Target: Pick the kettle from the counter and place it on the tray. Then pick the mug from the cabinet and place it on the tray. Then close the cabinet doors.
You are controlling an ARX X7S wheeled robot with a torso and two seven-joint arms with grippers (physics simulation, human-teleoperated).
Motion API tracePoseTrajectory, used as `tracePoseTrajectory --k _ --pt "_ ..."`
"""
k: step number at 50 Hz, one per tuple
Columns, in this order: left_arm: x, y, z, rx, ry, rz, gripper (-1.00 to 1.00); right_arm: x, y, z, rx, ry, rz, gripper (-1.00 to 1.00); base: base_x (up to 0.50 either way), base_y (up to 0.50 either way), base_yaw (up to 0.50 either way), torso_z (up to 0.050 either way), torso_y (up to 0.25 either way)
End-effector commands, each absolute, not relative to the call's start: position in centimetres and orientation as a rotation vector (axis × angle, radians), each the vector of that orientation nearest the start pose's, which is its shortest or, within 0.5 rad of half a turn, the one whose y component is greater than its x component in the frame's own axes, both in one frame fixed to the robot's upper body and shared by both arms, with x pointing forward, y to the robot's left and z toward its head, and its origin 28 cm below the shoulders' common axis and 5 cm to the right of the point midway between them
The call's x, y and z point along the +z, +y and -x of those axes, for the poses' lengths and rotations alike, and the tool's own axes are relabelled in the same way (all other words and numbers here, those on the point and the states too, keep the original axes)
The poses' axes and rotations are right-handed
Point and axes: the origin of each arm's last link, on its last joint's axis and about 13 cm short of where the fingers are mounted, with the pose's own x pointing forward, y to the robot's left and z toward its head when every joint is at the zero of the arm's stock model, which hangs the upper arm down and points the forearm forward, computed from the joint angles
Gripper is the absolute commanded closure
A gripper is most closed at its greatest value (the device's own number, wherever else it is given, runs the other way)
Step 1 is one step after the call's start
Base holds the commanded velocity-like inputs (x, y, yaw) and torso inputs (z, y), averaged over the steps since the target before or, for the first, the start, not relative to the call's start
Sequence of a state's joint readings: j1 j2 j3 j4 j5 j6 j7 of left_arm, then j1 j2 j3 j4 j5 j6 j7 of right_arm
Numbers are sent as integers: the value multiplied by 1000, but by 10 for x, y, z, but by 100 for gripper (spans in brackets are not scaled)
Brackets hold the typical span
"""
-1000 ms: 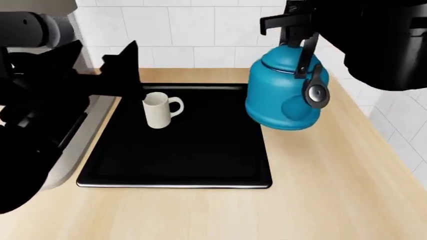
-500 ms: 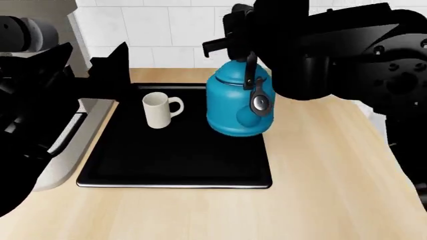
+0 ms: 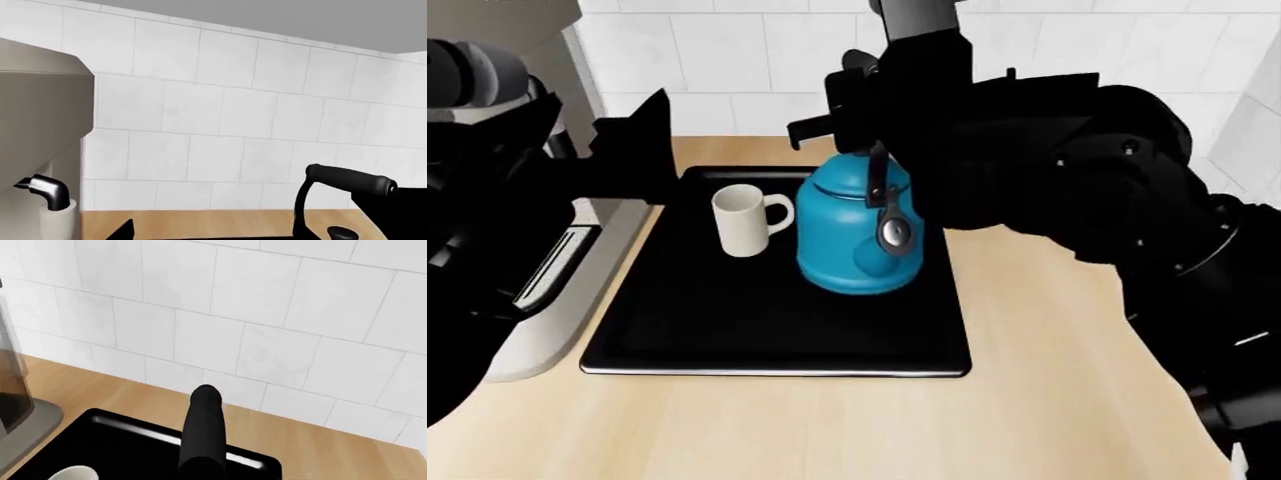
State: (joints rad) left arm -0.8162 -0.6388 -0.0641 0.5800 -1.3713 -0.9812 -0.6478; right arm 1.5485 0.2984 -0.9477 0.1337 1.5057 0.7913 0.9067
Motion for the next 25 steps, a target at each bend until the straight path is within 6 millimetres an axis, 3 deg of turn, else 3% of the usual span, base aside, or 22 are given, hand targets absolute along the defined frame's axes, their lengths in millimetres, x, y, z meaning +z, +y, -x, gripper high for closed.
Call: tracePoseTrajectory --k 1,17,18,25 --pt "277 261 -228 -174 -173 135 -100 318 -5 -317 226 109 119 100 0 0 0 0 0" --pt "274 263 -230 -167 -165 139 -100 309 -4 -319 245 129 116 100 0 0 0 0 1" --pt "274 263 -230 -167 -165 139 -100 309 -5 -319 246 130 115 -100 0 0 0 0 0" --pt "274 263 -230 -165 -163 142 -100 307 -6 -320 247 140 117 -100 0 0 0 0 0"
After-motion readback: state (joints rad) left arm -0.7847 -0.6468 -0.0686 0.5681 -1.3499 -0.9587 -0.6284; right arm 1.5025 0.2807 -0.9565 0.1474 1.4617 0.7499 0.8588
